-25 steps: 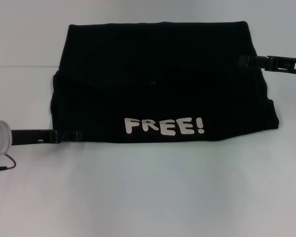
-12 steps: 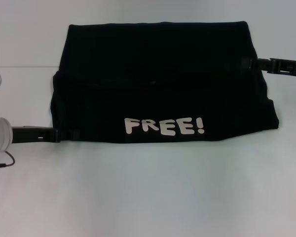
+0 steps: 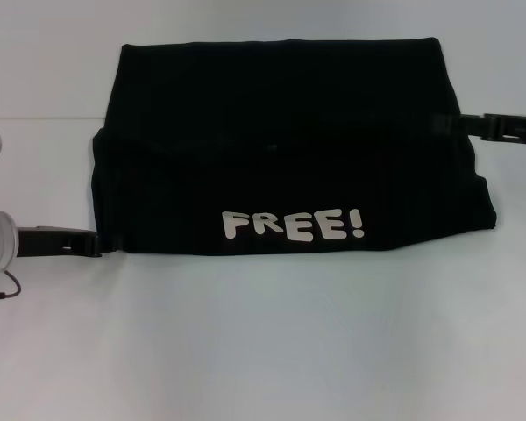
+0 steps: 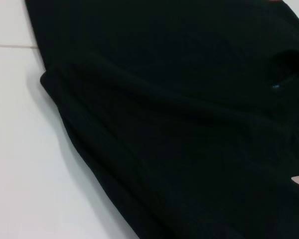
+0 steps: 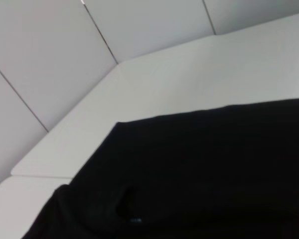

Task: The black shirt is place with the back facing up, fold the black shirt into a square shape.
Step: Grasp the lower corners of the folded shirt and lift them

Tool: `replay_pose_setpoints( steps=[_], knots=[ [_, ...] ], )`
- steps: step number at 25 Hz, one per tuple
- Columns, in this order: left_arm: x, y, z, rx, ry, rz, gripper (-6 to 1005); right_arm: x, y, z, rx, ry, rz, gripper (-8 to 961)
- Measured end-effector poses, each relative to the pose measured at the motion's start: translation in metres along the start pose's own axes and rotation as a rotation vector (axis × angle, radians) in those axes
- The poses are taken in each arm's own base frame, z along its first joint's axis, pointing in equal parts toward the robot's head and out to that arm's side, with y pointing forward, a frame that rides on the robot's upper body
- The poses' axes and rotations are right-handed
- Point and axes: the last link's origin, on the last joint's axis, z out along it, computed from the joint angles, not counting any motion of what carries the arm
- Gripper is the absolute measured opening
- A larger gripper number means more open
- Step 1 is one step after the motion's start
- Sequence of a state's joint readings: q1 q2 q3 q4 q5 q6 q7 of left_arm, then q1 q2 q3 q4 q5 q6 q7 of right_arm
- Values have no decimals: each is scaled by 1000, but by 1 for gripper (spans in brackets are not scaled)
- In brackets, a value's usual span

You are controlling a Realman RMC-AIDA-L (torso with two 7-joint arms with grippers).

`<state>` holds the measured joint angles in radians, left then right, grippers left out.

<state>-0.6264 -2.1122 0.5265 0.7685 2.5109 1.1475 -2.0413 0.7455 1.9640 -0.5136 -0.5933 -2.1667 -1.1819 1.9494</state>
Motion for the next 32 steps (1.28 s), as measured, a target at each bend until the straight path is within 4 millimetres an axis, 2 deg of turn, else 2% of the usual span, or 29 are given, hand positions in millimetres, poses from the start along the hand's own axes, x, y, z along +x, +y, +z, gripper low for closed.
replay_pose_setpoints(
  steps=[11,14,21,32],
  knots=[
    [4,0,-2,5,7,11,42,21,-21,-33,21,91,70,709],
    [5,0,-2,5,8,14,19,32,-31,-39,80,161,74,707],
    [10,1,-2,4,14,18,-1,40,-37,-29,154,195,47,706],
    [10,0,-2,1,19,5,-1,39,-36,-6,234,172,-9,700]
  ],
)
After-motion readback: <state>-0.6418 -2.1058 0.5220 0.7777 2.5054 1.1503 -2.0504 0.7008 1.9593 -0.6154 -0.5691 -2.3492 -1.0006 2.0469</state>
